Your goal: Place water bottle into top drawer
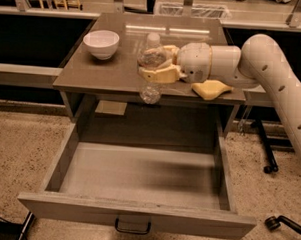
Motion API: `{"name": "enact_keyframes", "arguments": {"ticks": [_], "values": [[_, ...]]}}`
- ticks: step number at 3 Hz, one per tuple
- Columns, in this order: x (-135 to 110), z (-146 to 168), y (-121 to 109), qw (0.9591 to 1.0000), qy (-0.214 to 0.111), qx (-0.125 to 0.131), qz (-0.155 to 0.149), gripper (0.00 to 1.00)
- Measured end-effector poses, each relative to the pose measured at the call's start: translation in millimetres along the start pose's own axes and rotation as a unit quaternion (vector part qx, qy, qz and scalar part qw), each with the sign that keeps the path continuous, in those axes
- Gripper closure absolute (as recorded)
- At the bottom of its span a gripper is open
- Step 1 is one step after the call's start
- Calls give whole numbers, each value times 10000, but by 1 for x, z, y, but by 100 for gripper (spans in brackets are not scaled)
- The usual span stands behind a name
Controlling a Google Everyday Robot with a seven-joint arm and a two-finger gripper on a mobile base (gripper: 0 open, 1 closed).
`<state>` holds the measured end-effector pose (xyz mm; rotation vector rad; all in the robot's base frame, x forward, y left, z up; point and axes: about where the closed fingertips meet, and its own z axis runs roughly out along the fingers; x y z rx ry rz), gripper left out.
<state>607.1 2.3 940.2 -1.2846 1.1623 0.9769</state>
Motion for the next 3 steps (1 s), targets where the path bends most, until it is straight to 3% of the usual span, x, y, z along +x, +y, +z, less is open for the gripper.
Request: {"name": "enact_keyframes", "arguments": {"ticks": [1, 2, 3], "values": [[20, -14, 23, 9994, 209, 20, 273, 100], [74, -47, 37, 9899, 830, 794, 837, 100], [108, -61, 42, 9857, 847, 1078, 975, 100]]}}
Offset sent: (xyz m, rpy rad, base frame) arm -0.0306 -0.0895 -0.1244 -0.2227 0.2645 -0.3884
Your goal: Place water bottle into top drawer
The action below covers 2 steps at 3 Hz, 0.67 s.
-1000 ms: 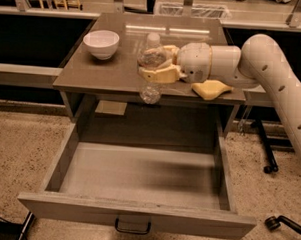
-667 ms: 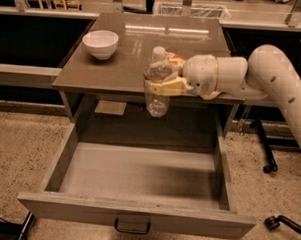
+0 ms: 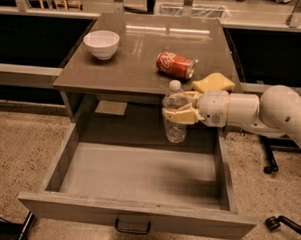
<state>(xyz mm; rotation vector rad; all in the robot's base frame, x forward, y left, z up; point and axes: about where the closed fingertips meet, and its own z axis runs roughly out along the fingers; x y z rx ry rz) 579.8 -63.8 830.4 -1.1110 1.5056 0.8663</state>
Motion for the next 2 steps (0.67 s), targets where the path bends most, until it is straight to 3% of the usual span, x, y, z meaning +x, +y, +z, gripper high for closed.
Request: {"name": "enact_keyframes", "arguments": {"ticks": [1, 2], "values": [[0, 1, 1, 10000, 3, 7, -22, 100], [27, -5, 13, 9996, -36, 193, -211, 100]]}}
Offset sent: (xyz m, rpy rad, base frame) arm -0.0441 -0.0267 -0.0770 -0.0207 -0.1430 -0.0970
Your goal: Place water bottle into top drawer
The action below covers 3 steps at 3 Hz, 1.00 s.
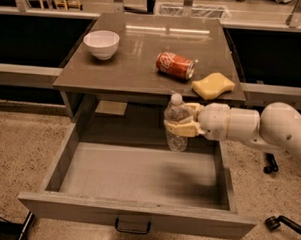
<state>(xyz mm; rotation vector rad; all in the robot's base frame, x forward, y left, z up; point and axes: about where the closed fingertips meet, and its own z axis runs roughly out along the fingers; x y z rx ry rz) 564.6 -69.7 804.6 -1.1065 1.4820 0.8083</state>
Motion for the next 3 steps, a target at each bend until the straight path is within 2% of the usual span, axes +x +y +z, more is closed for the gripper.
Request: {"name": "enact_keyframes", "arguments": {"ticks": [1, 2, 3], "values": [[35, -13, 24, 9993, -270, 231, -115, 100], [65, -18, 41, 9986, -503, 149, -119, 100], [83, -21, 51, 9982, -595, -22, -56, 81]]}}
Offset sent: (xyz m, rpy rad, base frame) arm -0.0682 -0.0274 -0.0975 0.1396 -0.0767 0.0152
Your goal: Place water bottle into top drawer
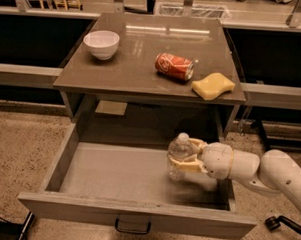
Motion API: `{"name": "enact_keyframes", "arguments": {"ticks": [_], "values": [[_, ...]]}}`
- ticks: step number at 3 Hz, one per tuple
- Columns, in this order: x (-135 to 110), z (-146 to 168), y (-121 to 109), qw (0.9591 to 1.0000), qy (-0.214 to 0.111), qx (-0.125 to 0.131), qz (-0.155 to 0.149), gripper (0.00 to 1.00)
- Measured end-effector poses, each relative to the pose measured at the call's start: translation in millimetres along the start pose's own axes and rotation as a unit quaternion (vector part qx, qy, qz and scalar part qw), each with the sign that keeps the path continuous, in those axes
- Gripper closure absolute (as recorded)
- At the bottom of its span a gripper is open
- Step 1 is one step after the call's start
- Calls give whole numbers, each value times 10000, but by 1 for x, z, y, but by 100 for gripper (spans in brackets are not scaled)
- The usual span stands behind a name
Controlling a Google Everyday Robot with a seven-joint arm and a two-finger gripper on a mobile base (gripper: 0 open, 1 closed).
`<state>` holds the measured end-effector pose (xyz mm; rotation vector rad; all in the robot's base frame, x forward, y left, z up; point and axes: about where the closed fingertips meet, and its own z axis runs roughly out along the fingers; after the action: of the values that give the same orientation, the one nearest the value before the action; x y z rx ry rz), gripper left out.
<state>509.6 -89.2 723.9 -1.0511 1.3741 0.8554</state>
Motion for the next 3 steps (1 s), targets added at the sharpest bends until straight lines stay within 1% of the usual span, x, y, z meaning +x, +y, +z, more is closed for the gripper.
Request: {"name": "enact_keyframes", "arguments": {"ticks": [3], "values": [[2, 0, 1, 10000, -13, -27, 10, 11]]}}
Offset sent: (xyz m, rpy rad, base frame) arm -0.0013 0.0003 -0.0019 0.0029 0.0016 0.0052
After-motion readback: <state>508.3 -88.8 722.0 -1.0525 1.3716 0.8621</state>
